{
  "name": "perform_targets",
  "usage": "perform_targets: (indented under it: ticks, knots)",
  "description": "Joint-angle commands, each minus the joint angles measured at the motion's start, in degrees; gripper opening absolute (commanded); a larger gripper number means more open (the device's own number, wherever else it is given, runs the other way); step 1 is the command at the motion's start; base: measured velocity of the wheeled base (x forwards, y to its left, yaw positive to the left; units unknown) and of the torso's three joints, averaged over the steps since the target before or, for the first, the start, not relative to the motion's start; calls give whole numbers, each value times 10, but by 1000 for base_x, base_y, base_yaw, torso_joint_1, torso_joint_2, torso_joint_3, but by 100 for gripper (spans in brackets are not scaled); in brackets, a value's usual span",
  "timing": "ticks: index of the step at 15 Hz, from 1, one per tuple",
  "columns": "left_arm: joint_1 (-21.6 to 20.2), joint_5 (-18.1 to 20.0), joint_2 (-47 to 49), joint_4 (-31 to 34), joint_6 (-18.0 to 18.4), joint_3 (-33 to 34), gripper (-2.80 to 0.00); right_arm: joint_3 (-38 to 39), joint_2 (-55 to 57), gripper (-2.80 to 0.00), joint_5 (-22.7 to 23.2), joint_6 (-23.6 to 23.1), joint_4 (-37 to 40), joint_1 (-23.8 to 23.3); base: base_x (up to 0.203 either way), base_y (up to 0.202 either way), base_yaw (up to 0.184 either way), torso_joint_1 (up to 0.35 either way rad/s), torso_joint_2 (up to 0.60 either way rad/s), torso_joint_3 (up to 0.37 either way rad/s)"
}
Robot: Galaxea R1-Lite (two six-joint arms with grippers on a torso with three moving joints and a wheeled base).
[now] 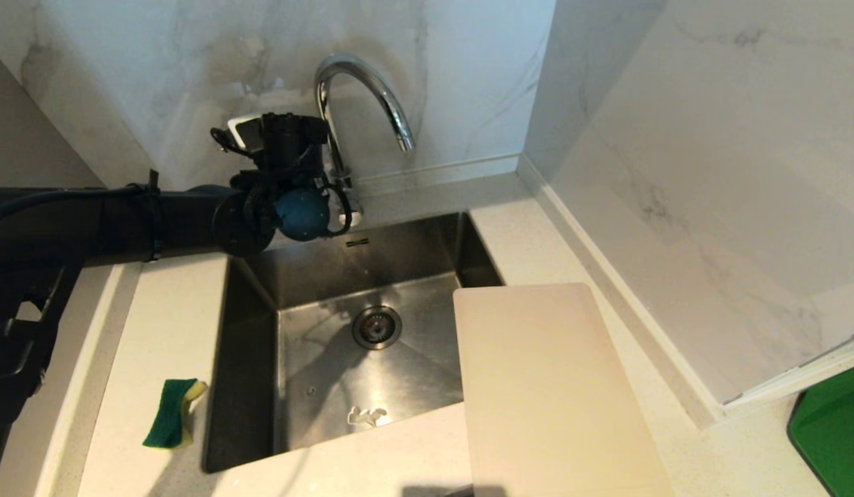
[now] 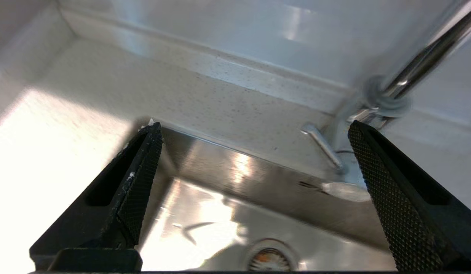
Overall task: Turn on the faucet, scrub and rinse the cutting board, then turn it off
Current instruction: Turn on the tap
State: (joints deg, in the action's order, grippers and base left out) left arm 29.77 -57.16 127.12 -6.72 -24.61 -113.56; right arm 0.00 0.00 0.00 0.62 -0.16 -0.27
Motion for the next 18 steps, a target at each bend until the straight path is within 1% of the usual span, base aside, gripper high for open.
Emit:
perform_targets:
  ticks: [1, 10, 18]
  knots:
    - [2, -3, 9, -10, -11, 0, 0, 0, 0, -280, 0, 0, 0, 0, 0, 0, 0, 0, 0, 0]
    - [2, -3, 63, -131, -12, 1, 0, 0, 0, -280, 0, 0, 0, 0, 0, 0, 0, 0, 0, 0]
    - [-9, -3, 101, -163, -12, 1, 0, 0, 0, -280, 0, 0, 0, 0, 0, 0, 0, 0, 0, 0]
